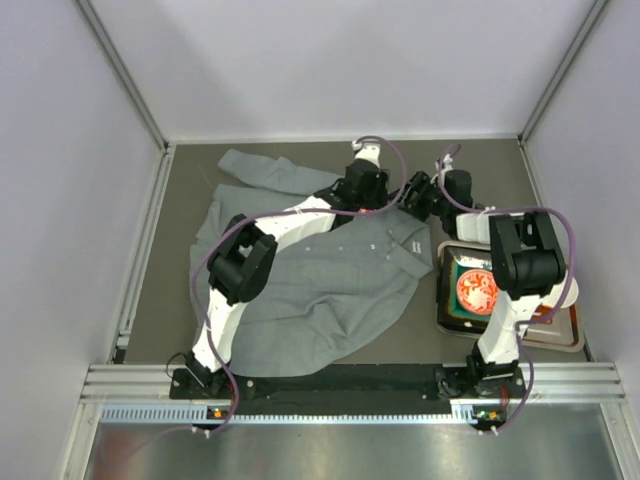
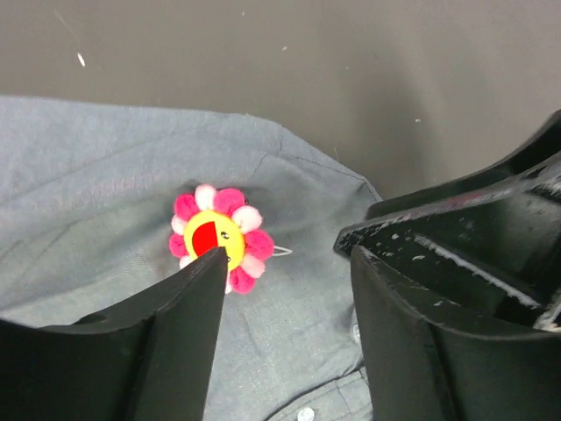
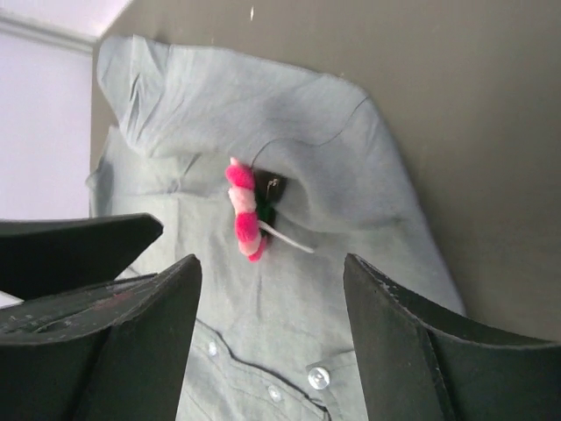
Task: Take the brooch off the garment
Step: Pick up the brooch from the flattened clothing.
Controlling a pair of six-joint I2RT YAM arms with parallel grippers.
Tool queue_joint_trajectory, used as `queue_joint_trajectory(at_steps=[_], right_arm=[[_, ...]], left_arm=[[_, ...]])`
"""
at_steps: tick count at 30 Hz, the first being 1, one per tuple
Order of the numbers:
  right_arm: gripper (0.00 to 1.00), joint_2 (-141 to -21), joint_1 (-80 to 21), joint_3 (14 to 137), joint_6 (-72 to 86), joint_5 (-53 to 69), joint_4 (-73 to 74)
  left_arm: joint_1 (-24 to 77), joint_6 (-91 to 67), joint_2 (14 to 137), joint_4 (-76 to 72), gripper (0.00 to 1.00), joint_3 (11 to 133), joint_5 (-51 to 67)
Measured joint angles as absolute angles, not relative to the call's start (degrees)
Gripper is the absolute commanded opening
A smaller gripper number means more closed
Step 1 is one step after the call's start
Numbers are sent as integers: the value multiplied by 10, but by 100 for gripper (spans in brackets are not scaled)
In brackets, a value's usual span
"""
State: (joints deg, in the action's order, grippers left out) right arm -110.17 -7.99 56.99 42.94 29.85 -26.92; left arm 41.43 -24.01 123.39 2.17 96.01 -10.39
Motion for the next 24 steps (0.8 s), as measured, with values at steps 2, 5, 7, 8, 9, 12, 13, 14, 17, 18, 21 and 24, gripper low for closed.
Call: queue_joint_trajectory(at_steps=[2,5,7,8,9,12,13,14,17,18,21,24], right_arm=[[66,-1081,-68,559,425,288,-262],[66,-1053,-57,552,422,283,-267],[66,-1041,-54,548,422,282,-277],[66,-1037,-54,547,422,283,-279],[66,-1035,-53,546,422,284,-282],[66,-1035,-52,538,423,284,-289],[66,-1035,-51,536,424,285,-291],[66,-1035,-50,533,426,286,-294],[66,-1035,-48,532,427,286,-295],[66,-1035,-48,532,429,287,-298],[65,-1036,-47,532,432,289,-308],[65,-1037,-47,532,437,292,-314]], left_arm=[[432,-221,1244,36,54,984,-137],[456,-187,1267,58,52,1022,-185],[466,-173,1286,73,48,1043,-204],[469,-167,1296,84,47,1054,-211],[470,-164,1306,92,46,1062,-216],[469,-159,1334,118,46,1081,-230],[468,-159,1337,121,46,1082,-233],[468,-159,1344,128,46,1086,-235],[465,-160,1357,139,47,1094,-241],[464,-160,1359,140,46,1094,-242],[464,-160,1360,142,47,1094,-251],[464,-159,1360,140,47,1094,-261]])
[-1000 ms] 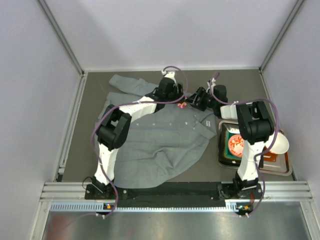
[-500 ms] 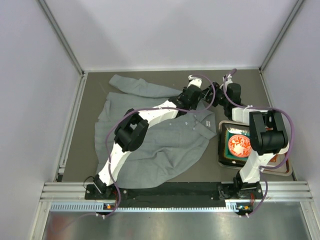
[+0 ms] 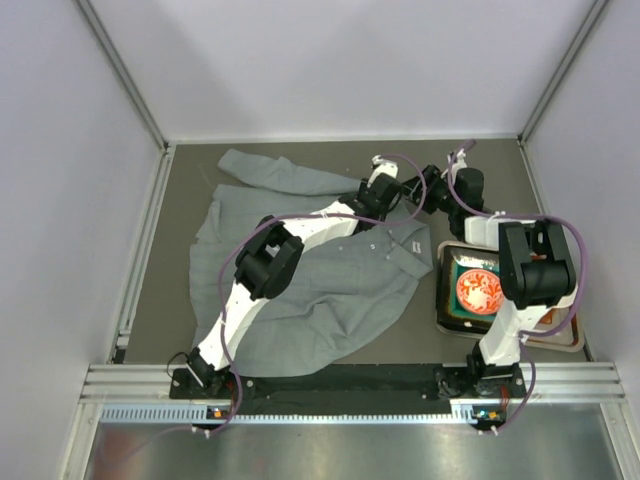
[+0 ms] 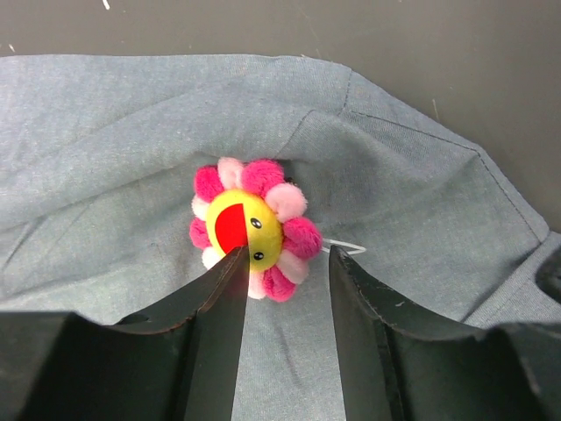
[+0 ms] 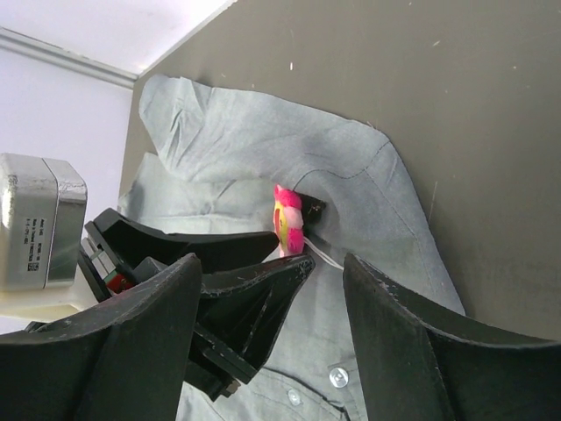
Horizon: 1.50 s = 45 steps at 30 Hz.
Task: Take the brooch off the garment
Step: Pick up the brooch from the flattened clothing.
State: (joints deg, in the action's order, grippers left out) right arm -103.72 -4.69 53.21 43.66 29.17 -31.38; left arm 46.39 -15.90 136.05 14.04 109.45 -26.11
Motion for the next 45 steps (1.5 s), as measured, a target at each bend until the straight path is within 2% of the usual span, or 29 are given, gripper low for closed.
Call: queue_joint_trajectory(at_steps=[5,8,11,13,15,16,17,18,25,39,45], right_arm=[[65,-1048,-47,532,446,301,-330],[66,-1055,-48,532,452,306,-334],[66,-1056,-51,533,452,306,-333],[65,-1058,-55,534,452,305,-333],[65,-1064,-60,538,452,304,-332],[65,-1068,-64,541,452,304,-330],[65,-1074,-68,543,452,304,-330],[65,-1077,-71,545,453,304,-330],[63,-1096,-82,553,454,303,-325],[64,-1105,-103,575,471,291,-312],[63,-1112,-110,575,477,291,-314]], left_arm=[[463,-149,1360,134,49,1094,-276],[463,-145,1361,132,46,1094,-281],[462,-142,1365,131,38,1094,-281],[460,-140,1365,132,31,1094,-279],[459,-139,1365,130,18,1094,-277],[458,-139,1365,131,8,1094,-274],[457,-140,1365,131,2,1094,-271],[456,-139,1365,128,0,1093,-268],[447,-156,1352,93,0,1060,-234],[400,-243,1263,-3,0,914,-110],[359,-312,1246,-61,0,867,-14]])
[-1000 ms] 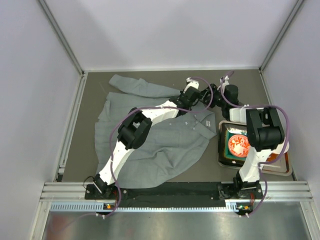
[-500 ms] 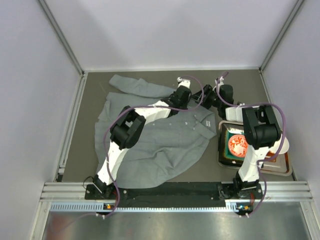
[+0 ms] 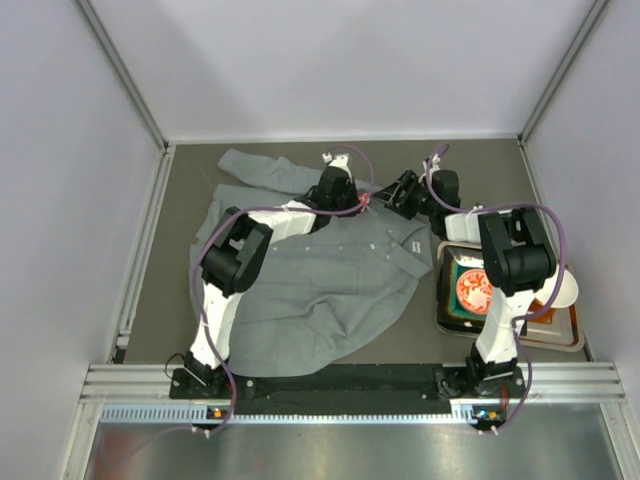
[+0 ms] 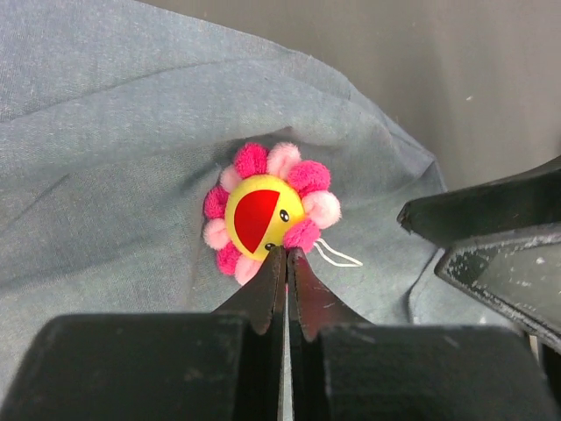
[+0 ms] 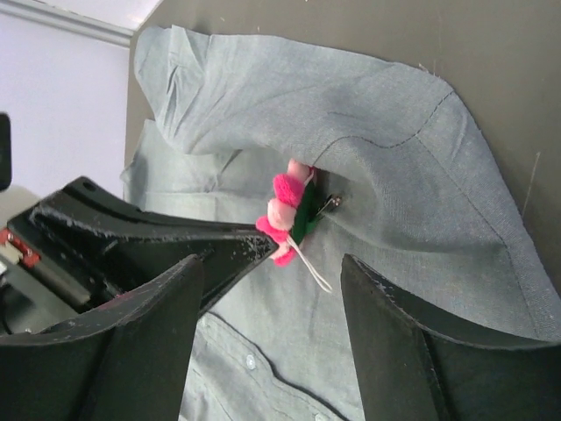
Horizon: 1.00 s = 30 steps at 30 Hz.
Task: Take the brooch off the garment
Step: Pick up the brooch from the flattened clothing, then open the brooch with the flattened clothing.
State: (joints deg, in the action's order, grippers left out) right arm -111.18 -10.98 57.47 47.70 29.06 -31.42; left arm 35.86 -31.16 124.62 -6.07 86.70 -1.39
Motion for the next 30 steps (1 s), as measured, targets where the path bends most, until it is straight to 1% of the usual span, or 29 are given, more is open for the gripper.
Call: queue_joint_trajectory(at_steps=[7,15,24,30], right_arm=[[62,-1119,-112,575,479,290,-316],[62,-1119,-112,575,478,290,-317],[62,-1119,-112,575,478,290,-317],[62,-1119,-112,575,478,290,-317]], left_arm=[[323,-387,1246,-117,0,840,91],[318,-437,1246,-138,0,840,171],[291,-521,1248,-212,0,814,241],[265,-548,1261,-242,0,804,262]])
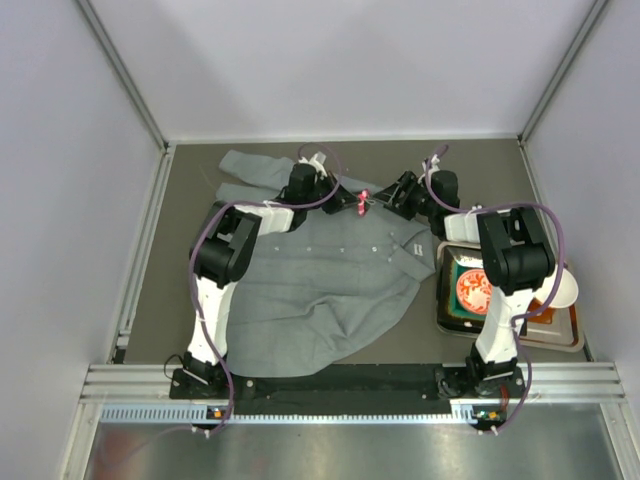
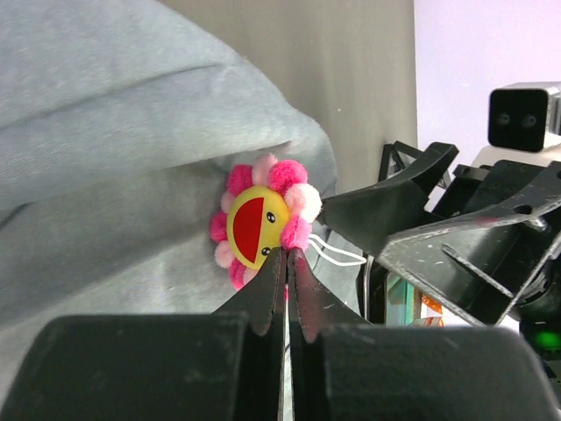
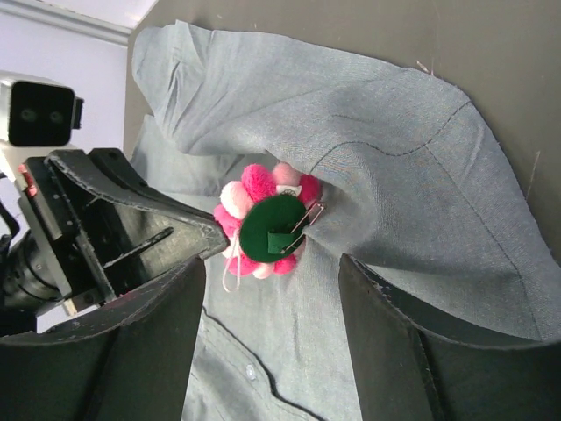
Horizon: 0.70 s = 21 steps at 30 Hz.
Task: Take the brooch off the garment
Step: Open the brooch with the flattened clothing.
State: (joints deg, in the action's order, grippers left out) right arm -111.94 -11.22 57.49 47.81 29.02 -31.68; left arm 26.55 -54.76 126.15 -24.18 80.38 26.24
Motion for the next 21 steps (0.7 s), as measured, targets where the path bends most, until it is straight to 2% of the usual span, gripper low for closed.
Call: queue_joint_trajectory(at_steps=[3,7,11,16,21], right_arm=[[61,-1121,-114,576,478,290,-317],[52,-1130,-124,590,476,284,-306],[46,-1131,-141,604,474,260,-286],[45,-1131,-167,623,473,199,-234],[49,-1131,-182,627,470,133,-183]], left_arm=[[258,-556,1266,-251,0,794,266],[252,-566,1275,-268,0,785,274],[249,-574,1282,-281,0,782,280],[248,-584,1283,-302,0,773,288],[252,-596,1285,-326,0,756,292]])
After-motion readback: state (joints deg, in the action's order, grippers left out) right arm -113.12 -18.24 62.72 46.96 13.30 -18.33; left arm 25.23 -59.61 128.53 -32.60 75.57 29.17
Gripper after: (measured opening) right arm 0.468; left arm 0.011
